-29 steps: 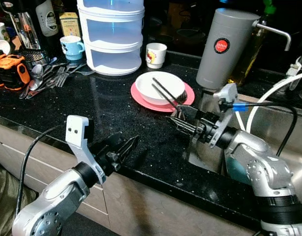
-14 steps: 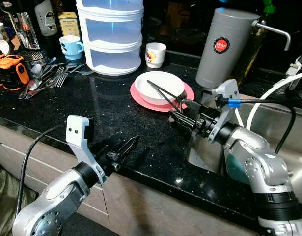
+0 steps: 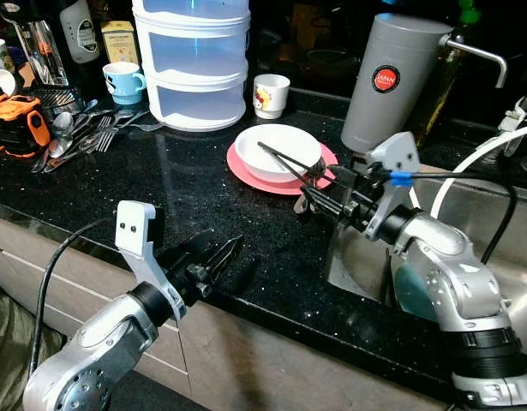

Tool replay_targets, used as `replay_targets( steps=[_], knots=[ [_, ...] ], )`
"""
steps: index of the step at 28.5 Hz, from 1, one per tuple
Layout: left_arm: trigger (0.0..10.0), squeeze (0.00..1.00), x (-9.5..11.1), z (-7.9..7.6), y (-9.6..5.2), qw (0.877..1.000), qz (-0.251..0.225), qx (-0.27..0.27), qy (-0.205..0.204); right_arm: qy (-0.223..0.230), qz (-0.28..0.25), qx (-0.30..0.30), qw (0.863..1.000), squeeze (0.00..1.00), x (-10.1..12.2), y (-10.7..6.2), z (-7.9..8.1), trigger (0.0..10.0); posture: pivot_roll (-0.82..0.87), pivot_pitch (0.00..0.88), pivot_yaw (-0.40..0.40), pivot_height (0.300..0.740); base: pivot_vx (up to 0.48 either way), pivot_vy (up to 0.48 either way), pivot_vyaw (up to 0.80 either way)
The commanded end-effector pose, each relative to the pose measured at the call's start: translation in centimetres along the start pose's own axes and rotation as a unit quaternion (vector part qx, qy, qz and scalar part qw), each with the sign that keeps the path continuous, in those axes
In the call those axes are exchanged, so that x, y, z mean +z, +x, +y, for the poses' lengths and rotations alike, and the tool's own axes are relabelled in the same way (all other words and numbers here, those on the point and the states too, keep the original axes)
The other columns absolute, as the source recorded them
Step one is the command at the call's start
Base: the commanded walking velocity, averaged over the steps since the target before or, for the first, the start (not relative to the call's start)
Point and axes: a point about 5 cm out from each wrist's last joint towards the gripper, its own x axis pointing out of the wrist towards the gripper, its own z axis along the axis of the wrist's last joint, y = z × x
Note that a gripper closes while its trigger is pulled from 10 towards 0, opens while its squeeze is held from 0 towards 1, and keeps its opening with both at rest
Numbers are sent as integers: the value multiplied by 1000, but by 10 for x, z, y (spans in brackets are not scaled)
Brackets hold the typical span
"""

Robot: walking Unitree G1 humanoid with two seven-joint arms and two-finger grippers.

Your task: Kitchen organization

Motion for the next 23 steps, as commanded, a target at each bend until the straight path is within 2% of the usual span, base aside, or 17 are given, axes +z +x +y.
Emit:
replay_targets(
  steps=[1, 10, 11, 15, 16, 17, 18, 19, 23],
  knots=[
    [10000, 0, 1, -2, 1, 1000, -2, -2, 5, -19, 6, 8, 1000, 0, -2, 0, 2, 10000, 99, 0, -10, 740, 0, 0, 0],
    [10000, 0, 0, -3, 2, 1000, -3, -2, 3, -82, 23, 6, 996, 0, 1, 1, -1, 10000, 97, 0, -12, 740, 0, 0, 0],
    [10000, 0, 0, -3, 2, 1000, -4, -2, 3, -113, 33, 5, 993, 0, 1, 2, -2, 10000, 97, 0, -12, 740, 0, 0, 0],
    [10000, 0, 0, -3, 2, 1000, -4, -2, 3, -139, 42, -1, 989, 0, 1, 3, -5, 10000, 96, 0, -12, 740, 0, 0, 0],
    [10000, 0, 0, -3, 2, 1000, -4, -2, 3, -146, 42, -6, 988, 0, 2, 3, -7, 3922, 96, 0, -14, 740, 0, 0, 0],
    [10000, 0, 0, -3, 2, 1000, -4, -1, 3, -152, 43, -9, 987, 0, 3, 3, -8, 3922, 96, 0, -14, 740, 0, 0, 0],
    [10000, 0, 0, -3, 2, 1000, -5, -1, 3, -155, 43, -11, 987, 0, 3, 3, -9, 3059, 96, 0, -14, 740, 0, 0, 0],
    [10000, 0, 0, -3, 2, 1000, -5, -1, 3, -161, 45, -13, 986, 0, 4, 3, -10, 0, 94, 0, -15, 740, 0, 0, 0],
    [10000, 0, -1, -3, 3, 1000, -6, -1, 1, -174, 48, -13, 983, 0, 5, 2, -12, 0, 94, 0, -18, 740, 0, 0, 0]
  ],
)
